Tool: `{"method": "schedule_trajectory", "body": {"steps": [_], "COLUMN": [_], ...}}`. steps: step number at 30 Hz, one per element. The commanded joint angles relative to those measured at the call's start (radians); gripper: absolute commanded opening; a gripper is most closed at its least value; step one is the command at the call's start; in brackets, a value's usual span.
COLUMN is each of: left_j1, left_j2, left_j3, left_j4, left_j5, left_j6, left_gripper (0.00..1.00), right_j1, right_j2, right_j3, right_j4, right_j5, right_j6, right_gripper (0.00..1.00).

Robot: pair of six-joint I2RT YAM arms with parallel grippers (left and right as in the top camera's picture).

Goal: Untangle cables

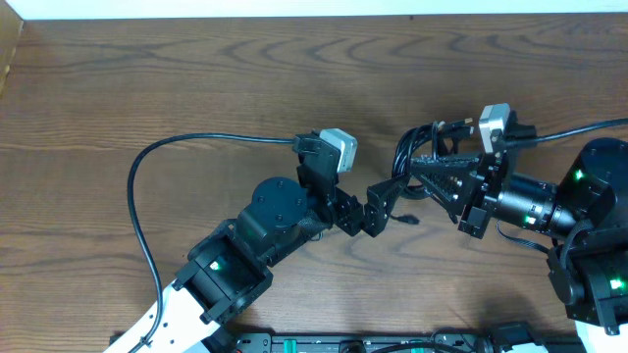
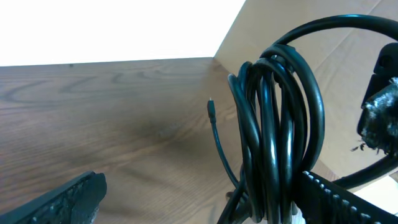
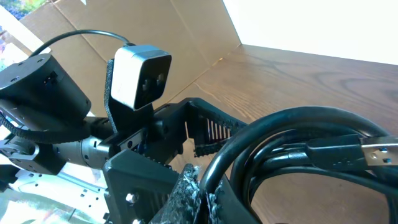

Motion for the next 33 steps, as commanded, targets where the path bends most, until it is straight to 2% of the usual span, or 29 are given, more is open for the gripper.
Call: {"method": "schedule_trajectory", "body": {"steps": [1, 6, 12, 18, 26, 27, 31, 33], "left_j1": [0.006, 0.006, 0.006, 0.006, 0.006, 0.006, 0.006, 0.006], "left_j2": [-0.002, -0.002, -0.002, -0.001, 0.006, 0.006, 0.006, 0.006], "left_j3": [0.019, 0.019, 0.019, 0.019, 0.019, 0.019, 0.019, 0.019], "left_j4": [-0.008, -0.032, -0.032, -0.032, -0.028, -0.024, -0.009, 0.007], "left_j5": [-0.038, 0.016, 0.175, 0.293, 0.329, 0.329, 0.328, 0.328], "left_j6": [-0.005, 0.006, 0.107, 0.145, 0.153, 0.153, 0.153, 0.153], "left_gripper": [0.98, 0.98, 0.98, 0.98, 0.99, 0.94, 0.52, 0.52], "right_j1": [0.002, 0.002, 0.002, 0.002, 0.002, 0.002, 0.002, 0.002], "right_j2": [-0.01, -0.01, -0.01, -0.01, -0.01, -0.01, -0.01, -0.01], "right_j3": [0.007, 0.007, 0.007, 0.007, 0.006, 0.007, 0.006, 0.006], "right_j4": [0.02, 0.077, 0.146, 0.184, 0.19, 0.189, 0.187, 0.186], "right_j5": [-0.055, -0.055, -0.055, -0.056, -0.055, -0.056, -0.073, -0.082], "right_j6": [0.008, 0.042, 0.098, 0.131, 0.142, 0.142, 0.142, 0.142], "right_gripper": [0.01, 0.01, 0.01, 0.01, 0.01, 0.01, 0.01, 0.01]}}
